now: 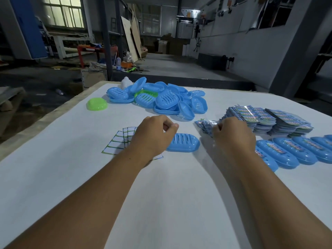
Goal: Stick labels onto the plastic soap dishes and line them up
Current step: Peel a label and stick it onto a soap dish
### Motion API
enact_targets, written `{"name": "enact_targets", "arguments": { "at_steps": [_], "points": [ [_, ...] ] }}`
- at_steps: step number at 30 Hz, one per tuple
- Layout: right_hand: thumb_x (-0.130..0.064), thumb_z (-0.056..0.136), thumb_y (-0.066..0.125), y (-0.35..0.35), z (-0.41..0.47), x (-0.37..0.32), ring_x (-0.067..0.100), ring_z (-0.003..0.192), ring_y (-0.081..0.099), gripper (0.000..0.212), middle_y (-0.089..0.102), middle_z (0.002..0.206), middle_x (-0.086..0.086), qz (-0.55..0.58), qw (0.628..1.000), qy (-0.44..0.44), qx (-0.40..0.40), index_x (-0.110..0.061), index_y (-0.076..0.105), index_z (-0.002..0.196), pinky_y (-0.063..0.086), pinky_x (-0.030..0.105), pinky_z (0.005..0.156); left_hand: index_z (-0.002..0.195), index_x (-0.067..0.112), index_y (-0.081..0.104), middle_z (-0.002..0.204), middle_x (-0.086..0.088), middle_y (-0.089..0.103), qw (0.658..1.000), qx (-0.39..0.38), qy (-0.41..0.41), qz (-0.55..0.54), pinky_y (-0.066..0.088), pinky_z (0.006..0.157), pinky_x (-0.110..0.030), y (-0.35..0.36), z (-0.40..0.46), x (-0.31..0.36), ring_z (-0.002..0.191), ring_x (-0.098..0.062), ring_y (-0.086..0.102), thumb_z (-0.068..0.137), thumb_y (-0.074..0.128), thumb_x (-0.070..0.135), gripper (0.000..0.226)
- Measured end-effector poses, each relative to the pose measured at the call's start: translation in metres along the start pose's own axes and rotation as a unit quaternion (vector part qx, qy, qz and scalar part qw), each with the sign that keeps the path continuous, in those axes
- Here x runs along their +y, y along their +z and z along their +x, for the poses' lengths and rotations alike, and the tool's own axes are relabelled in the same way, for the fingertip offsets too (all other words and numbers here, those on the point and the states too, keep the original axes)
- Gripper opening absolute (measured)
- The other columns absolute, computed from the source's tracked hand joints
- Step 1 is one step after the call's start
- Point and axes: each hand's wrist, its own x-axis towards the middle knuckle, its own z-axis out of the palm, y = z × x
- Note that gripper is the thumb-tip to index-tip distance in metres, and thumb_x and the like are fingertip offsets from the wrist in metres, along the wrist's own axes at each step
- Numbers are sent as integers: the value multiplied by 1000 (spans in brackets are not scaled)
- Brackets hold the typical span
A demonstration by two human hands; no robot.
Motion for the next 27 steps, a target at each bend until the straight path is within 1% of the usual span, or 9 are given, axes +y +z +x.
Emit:
{"name": "enact_targets", "arguments": {
  "at_steps": [3,5,8,11,15,17,21,24,27],
  "points": [
    [-31,96,52,-7,-8,-8,32,63,53,32,62,66,5,19,997,-51,50,-10,68,77,34,31,54,78,21,70,73,11,68,999,-9,-24,-48,44,63,-18,4,-3,5,74,-3,60,96,56,49,36],
    [-32,96,55,-9,-18,-18,34,71,60,29,70,73,6,67,987,-128,74,-15,75,84,45,34,61,81,14,74,72,3,72,993,-19,-58,-99,51,70,-27,5,-4,9,74,-11,66,96,53,54,47],
    [-28,94,62,-9,-37,-38,29,72,61,20,68,71,1,141,959,-233,79,-21,79,85,45,35,64,76,14,74,69,10,73,975,0,-136,-174,51,64,-29,2,2,12,70,-11,67,93,50,63,57],
    [-24,93,66,-1,-49,-51,25,81,61,16,74,80,1,163,941,-290,54,-21,79,87,46,36,70,68,20,73,67,15,73,955,26,-184,-230,43,59,-22,-4,7,9,65,-5,62,92,61,49,40],
    [-24,91,72,9,-51,-56,16,88,59,11,72,90,-8,203,916,-344,-30,-21,76,81,40,31,86,78,13,76,59,12,66,948,39,-186,-254,39,47,-16,-9,7,6,45,1,49,89,66,24,19],
    [-29,89,74,11,-48,-55,10,90,59,12,69,89,-10,250,913,-322,-15,-23,75,79,42,30,85,80,16,77,61,12,67,956,31,-164,-241,41,49,-16,-9,7,7,47,3,52,89,67,23,15],
    [-35,90,73,8,-37,-48,4,94,63,12,66,101,-15,381,916,-122,-11,-30,64,96,49,26,78,82,19,76,75,8,75,958,-24,-132,-253,51,56,-15,-9,3,13,65,-3,67,90,71,28,13],
    [-22,91,73,6,-30,-45,3,74,66,23,70,89,-2,485,873,-42,-26,-26,50,90,51,27,65,80,16,77,81,2,76,954,-80,-119,-262,59,77,-33,-7,-2,17,84,-16,73,89,72,28,16],
    [-15,92,72,3,-28,-41,4,67,69,26,74,83,5,523,851,-14,-37,-24,47,89,53,22,55,70,17,74,71,6,74,958,-62,-113,-257,56,66,-24,-10,-2,19,67,-4,69,90,71,29,23]
  ]
}}
